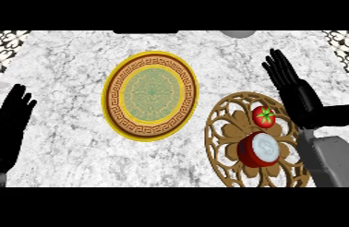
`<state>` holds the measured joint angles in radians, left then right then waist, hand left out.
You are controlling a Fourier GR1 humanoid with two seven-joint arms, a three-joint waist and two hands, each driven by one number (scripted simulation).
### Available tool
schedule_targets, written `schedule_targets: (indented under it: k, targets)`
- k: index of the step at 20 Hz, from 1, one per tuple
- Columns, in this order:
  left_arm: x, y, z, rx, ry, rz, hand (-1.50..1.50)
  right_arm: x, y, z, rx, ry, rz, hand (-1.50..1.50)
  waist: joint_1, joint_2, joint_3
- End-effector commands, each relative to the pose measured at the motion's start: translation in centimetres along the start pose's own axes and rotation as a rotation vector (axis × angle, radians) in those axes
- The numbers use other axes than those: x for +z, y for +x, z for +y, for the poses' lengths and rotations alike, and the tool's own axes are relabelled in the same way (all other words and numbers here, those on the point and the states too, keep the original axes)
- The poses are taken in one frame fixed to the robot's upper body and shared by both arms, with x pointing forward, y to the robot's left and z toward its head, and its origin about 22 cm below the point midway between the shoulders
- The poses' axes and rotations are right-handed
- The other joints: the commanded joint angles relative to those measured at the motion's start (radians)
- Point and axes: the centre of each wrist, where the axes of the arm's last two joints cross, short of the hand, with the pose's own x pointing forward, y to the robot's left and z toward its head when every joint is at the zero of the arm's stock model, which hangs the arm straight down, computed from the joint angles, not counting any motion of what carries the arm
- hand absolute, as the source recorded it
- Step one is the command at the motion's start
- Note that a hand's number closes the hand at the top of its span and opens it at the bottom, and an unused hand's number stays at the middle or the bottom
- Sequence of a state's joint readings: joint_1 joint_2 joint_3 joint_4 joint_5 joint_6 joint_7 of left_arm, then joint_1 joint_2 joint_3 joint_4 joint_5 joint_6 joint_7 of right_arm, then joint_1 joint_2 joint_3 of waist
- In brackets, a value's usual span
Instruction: Pick the tomato from the placemat and place it in the plate
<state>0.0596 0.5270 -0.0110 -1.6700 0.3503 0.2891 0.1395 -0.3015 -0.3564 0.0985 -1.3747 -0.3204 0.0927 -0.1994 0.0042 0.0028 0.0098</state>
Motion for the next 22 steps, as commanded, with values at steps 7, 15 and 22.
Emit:
schedule_targets:
  k: [7,15,22]
  targets:
    - [2.4,-5.1,-5.8,0.057,-0.188,0.23,0.0,-0.4,11.0,-13.5,0.704,-0.094,0.082,1.5,-0.059,0.024,-0.042]
    - [2.3,-7.0,-9.8,0.071,-0.288,0.289,0.0,3.5,2.3,-15.4,0.371,-0.538,-0.115,-1.5,-0.002,-0.001,-0.009]
    - [3.1,-8.1,-9.7,0.076,-0.274,0.294,0.0,6.1,6.9,-17.2,0.561,-0.278,0.061,-1.5,-0.014,-0.007,-0.011]
